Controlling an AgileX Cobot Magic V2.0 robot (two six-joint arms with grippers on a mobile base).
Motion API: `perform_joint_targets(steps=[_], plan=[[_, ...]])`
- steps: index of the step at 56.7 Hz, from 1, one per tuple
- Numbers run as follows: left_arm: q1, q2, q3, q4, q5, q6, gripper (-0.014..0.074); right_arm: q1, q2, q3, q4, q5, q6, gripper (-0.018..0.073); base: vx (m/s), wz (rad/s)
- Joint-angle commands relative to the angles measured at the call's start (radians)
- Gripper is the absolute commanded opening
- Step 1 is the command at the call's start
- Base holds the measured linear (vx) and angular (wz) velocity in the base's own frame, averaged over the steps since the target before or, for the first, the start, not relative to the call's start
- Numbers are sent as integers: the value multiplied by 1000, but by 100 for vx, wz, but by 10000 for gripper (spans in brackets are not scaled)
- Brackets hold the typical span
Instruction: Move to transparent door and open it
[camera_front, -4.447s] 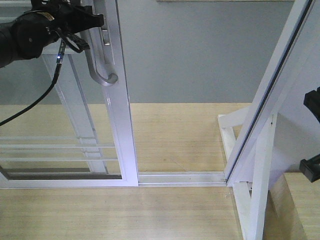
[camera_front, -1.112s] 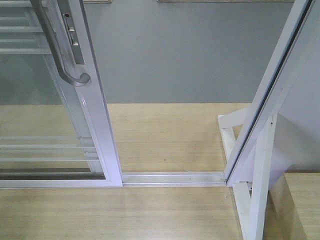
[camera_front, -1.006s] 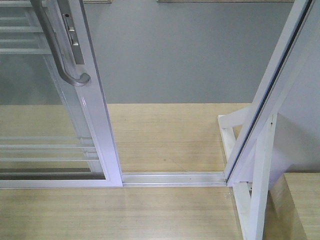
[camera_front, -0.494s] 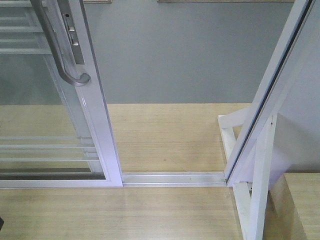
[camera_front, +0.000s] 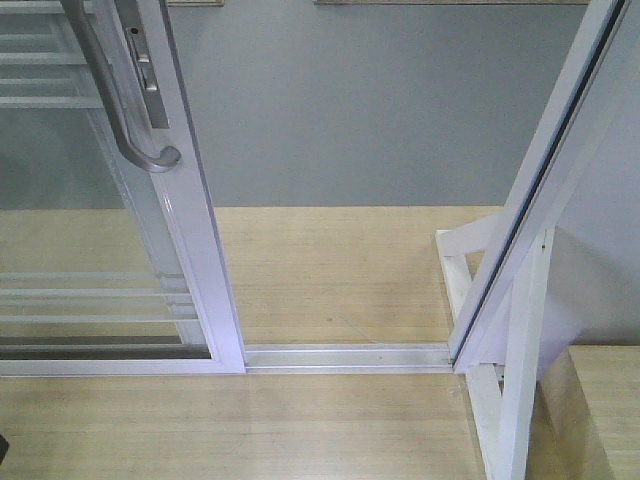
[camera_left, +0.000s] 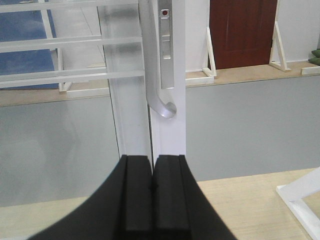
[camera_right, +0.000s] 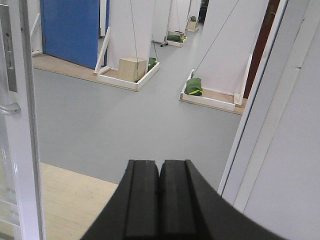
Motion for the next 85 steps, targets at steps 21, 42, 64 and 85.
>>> perform_joint_targets(steps=[21, 42, 64, 85], plan=[[2, -13, -25, -4, -80, -1, 3, -3, 16, -17, 172, -140, -80, -4, 0, 0], [2, -13, -25, -4, -80, -1, 3, -6, -63, 414, 399, -582, -142, -4, 0, 0], [2, -13, -25, -4, -80, -1, 3, -112, -136, 519, 316, -540, -75, -4, 0, 0], [2, -13, -25, -4, -80, -1, 3, -177, -136, 519, 316, -538, -75, -4, 0, 0]])
